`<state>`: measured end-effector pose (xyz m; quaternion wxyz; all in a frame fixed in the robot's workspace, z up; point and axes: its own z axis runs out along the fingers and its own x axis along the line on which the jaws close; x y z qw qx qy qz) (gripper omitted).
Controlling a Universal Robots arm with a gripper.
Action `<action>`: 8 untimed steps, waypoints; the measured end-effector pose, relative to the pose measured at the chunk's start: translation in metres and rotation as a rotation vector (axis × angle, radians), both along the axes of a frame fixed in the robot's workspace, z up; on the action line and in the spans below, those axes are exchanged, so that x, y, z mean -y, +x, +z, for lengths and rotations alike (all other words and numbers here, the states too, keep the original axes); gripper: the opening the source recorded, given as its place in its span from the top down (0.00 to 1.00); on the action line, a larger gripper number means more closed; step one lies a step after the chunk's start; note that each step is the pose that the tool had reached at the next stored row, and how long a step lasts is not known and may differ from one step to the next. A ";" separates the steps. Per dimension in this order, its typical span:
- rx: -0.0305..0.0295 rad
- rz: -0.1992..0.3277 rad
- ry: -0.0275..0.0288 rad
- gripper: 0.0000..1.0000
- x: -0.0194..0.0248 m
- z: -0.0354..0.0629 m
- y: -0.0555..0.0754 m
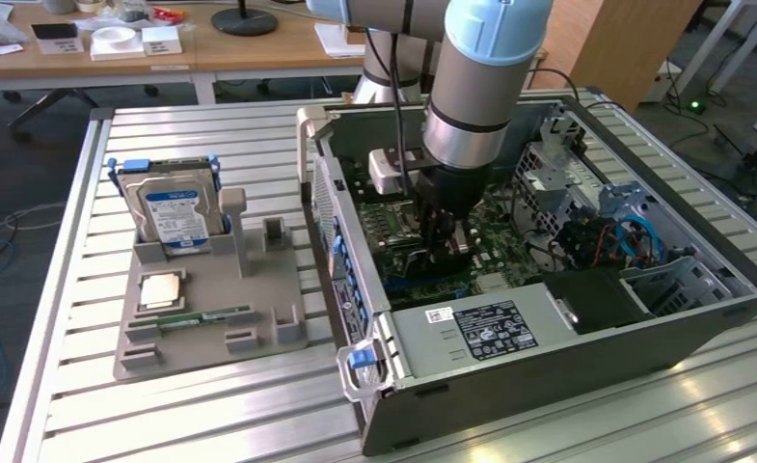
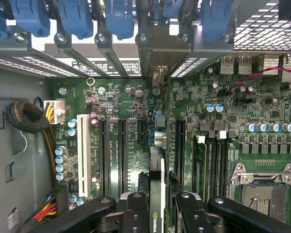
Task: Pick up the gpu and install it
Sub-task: 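Insert the gpu into the slot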
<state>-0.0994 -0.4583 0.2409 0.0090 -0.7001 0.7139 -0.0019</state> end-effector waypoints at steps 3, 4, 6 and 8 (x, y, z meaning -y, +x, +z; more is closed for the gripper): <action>0.0001 0.000 0.0001 0.74 0.0000 0.0000 0.000; 0.0000 0.000 0.0000 0.74 0.0000 0.0000 0.000; 0.0000 0.000 0.0000 0.74 0.0000 0.0000 0.000; 0.0000 0.000 -0.0001 0.74 0.0000 0.0000 0.000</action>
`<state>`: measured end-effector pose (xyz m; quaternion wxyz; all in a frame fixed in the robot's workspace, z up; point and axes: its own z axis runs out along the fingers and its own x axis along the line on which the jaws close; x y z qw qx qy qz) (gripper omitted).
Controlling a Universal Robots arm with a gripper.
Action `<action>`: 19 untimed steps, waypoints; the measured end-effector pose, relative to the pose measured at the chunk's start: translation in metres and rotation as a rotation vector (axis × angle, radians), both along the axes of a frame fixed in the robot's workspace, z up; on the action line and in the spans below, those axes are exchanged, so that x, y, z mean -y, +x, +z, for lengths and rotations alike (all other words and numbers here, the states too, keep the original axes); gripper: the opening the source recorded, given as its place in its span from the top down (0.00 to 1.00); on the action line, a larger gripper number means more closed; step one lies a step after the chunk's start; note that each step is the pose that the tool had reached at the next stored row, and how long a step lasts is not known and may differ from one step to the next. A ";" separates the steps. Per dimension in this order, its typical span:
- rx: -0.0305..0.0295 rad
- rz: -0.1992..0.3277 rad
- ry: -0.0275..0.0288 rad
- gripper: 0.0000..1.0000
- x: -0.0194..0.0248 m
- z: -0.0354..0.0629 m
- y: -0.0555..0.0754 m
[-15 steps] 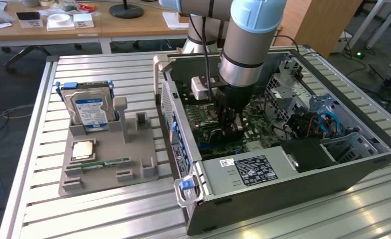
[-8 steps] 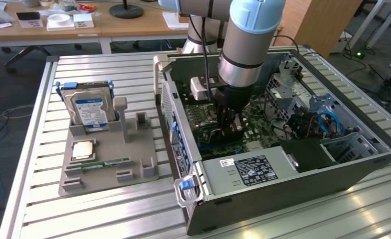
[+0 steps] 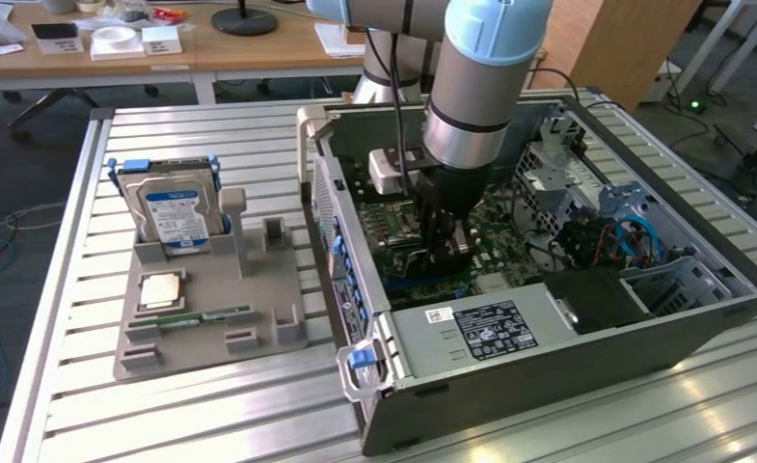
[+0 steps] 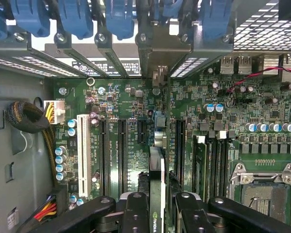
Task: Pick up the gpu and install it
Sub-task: 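Insert the gpu into the slot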
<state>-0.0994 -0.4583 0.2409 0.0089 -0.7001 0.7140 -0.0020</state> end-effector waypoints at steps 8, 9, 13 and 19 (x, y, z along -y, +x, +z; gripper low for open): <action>0.0000 -0.001 0.0011 0.73 -0.0001 -0.0005 0.000; 0.0004 0.000 0.0008 0.67 -0.0001 -0.0004 0.000; 0.0000 0.000 0.0001 0.55 0.0000 0.0000 0.000; -0.0001 0.000 -0.0003 0.49 0.0000 0.0012 0.000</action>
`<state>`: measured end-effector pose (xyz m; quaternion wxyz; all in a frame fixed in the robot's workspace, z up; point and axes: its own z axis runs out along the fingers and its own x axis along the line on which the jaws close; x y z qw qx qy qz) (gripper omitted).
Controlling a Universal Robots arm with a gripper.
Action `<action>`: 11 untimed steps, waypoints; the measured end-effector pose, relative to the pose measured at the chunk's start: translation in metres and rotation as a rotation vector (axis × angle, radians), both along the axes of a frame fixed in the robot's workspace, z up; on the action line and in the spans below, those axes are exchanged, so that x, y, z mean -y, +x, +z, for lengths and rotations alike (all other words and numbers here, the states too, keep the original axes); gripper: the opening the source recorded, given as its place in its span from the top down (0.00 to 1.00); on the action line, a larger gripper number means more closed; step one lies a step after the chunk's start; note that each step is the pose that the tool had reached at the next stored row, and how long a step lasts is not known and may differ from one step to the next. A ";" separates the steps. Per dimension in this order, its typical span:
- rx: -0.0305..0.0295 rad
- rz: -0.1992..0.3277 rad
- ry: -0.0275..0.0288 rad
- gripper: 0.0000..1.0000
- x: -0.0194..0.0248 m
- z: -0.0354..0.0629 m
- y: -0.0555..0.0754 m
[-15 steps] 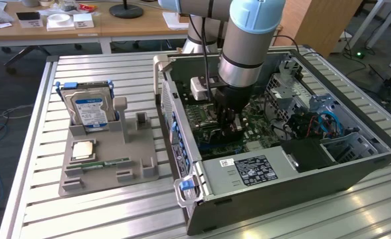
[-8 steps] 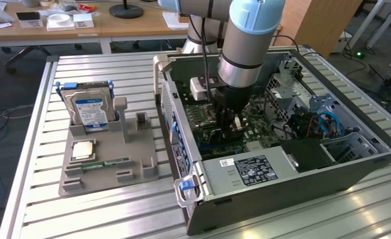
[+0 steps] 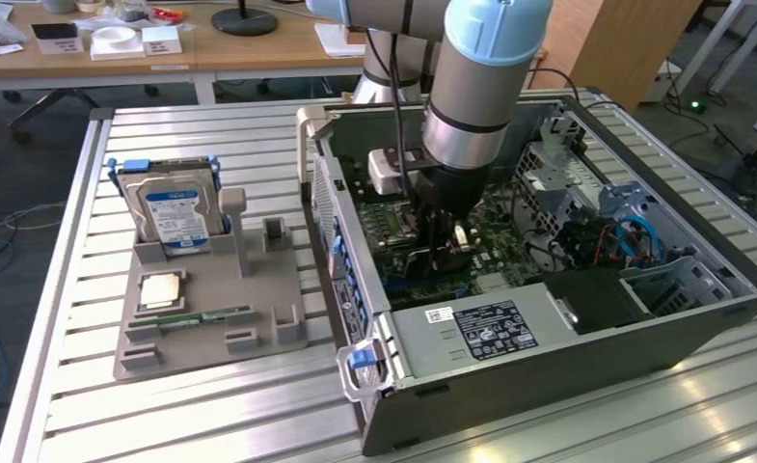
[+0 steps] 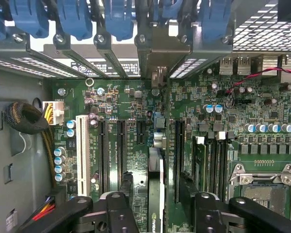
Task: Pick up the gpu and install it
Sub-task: 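Insert the gpu into the slot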
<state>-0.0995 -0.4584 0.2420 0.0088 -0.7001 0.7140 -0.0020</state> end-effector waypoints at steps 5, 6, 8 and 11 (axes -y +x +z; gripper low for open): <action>0.0002 0.000 0.0004 0.49 -0.0001 0.0103 0.000; 0.0002 0.000 0.0003 0.49 -0.0001 0.0130 0.000; 0.0002 0.000 0.0004 0.49 -0.0001 0.0196 0.000; 0.0002 0.000 0.0004 0.49 -0.0001 0.0302 0.000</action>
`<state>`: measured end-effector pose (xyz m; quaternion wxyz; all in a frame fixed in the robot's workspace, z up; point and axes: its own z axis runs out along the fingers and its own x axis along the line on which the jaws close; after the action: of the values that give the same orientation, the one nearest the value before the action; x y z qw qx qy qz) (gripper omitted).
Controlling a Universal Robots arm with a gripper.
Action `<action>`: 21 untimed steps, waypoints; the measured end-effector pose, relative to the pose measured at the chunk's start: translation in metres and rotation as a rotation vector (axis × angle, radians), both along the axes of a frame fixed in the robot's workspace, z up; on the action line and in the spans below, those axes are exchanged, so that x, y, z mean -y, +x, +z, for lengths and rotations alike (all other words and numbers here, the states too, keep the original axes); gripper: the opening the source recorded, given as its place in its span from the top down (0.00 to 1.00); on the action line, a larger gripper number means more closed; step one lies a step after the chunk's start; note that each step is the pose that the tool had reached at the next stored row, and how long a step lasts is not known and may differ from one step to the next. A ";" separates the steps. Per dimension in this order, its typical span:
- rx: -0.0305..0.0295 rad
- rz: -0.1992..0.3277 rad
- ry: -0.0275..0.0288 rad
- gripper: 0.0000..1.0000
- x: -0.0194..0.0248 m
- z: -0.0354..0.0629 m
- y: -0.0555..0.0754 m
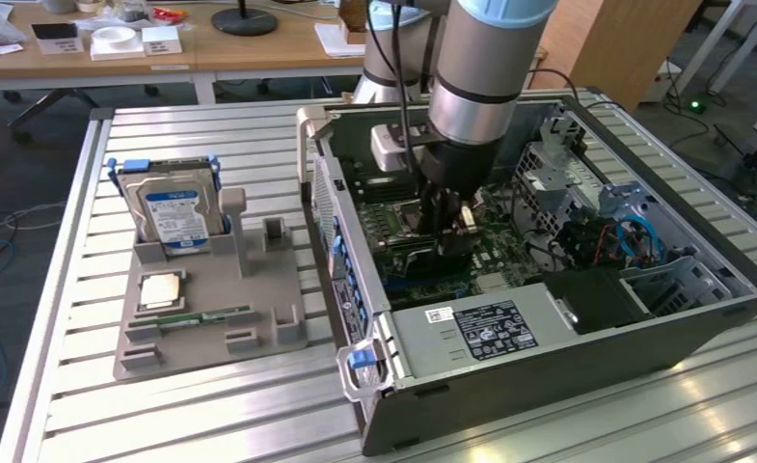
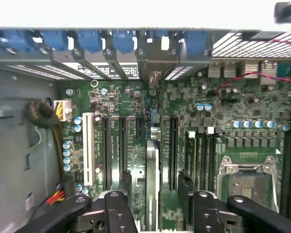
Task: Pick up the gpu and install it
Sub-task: 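Insert the gpu into the slot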
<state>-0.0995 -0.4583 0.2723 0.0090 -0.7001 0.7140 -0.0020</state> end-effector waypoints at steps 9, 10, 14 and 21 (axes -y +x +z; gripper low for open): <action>0.0006 0.000 0.0000 0.49 0.0000 0.0388 0.000; 0.0008 0.000 -0.0001 0.49 -0.0001 0.0432 0.000; 0.0014 0.000 -0.0001 0.49 -0.0002 0.0577 0.000; 0.0029 0.000 -0.0003 0.49 -0.0003 0.0806 0.000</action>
<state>-0.0994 -0.4580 0.3528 0.0099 -0.7001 0.7139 -0.0031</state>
